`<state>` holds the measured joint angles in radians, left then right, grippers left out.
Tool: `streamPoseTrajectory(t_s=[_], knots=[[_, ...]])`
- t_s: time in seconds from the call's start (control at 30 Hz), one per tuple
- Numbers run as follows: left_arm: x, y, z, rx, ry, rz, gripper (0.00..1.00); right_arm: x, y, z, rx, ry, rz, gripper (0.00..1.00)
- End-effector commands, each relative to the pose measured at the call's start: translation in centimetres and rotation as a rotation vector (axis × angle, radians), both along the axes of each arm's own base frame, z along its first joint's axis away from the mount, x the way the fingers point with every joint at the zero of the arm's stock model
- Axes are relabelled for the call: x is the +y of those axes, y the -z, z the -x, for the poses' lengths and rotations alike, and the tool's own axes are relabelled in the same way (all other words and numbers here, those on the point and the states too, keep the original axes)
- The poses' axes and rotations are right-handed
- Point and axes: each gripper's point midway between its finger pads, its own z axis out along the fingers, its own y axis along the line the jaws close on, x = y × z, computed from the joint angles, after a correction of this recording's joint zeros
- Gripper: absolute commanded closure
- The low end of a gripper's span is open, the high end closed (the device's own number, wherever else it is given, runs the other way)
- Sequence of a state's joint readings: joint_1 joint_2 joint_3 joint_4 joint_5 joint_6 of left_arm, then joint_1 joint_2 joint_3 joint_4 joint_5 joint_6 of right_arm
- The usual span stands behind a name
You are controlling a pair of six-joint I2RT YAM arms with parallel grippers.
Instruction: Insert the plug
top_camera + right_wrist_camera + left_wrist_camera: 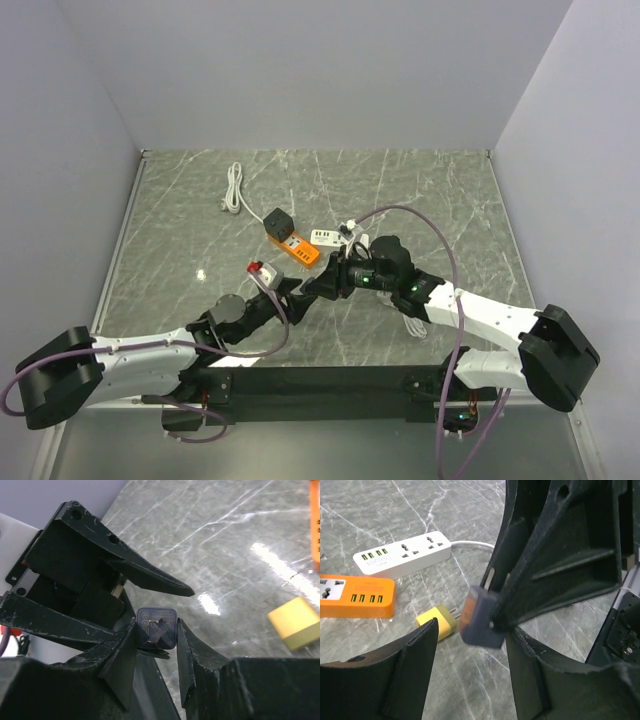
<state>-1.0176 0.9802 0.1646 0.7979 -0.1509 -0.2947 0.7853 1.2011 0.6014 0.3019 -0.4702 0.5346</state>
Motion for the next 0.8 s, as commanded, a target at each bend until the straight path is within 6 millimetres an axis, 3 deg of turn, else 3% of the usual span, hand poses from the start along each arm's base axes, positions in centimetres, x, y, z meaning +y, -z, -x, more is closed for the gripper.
streamPoseTrajectory(t_s=[0.0,0.13,0.17,0.2,0.3,0.37,0.4,0.5,0.53,0.6,0.77], knots=[[-0.9,-3.2,-0.7,-0.076,-0.023,0.059,0.39,0.7,-1.6,0.6,-0.015,-0.053,-0.081,1.0],[-1.0,-3.2,-0.4,-0.095,-0.025,0.081,0.45,1.2,-1.5,0.8,0.005,-0.08,-0.103,1.0],[-1.0,-3.2,-0.4,-0.098,-0.024,0.087,0.51,1.2,-1.3,0.8,0.011,-0.081,-0.1,1.0],[-1.1,-3.5,-0.3,-0.106,-0.021,0.096,0.65,1.2,-1.0,0.7,0.018,-0.078,-0.098,1.0],[-1.3,-3.1,-0.2,-0.102,-0.01,0.076,0.9,0.9,-1.2,0.4,0.01,-0.066,-0.105,1.0],[-1.4,-2.6,0.0,-0.098,-0.001,0.054,0.97,0.4,-1.4,-0.3,-0.014,-0.03,-0.096,1.0],[-1.3,-2.5,-0.1,-0.098,-0.001,0.052,0.99,0.2,-1.5,-0.6,-0.022,-0.021,-0.094,1.0],[-1.3,-2.4,0.1,-0.096,0.006,0.041,0.99,-0.4,-2.0,-1.5,-0.052,0.013,-0.089,0.85],[-1.3,-2.1,0.0,-0.087,0.005,0.025,0.99,-0.6,-2.3,-1.7,-0.06,0.018,-0.093,0.74],[-1.1,-2.0,-0.1,-0.088,-0.003,0.008,0.99,-1.2,-3.1,-2.5,-0.085,0.042,-0.106,0.62],[-1.3,-1.3,0.4,-0.078,0.031,-0.035,0.99,-1.4,-4.1,-3.1,-0.114,0.039,-0.092,0.5]])
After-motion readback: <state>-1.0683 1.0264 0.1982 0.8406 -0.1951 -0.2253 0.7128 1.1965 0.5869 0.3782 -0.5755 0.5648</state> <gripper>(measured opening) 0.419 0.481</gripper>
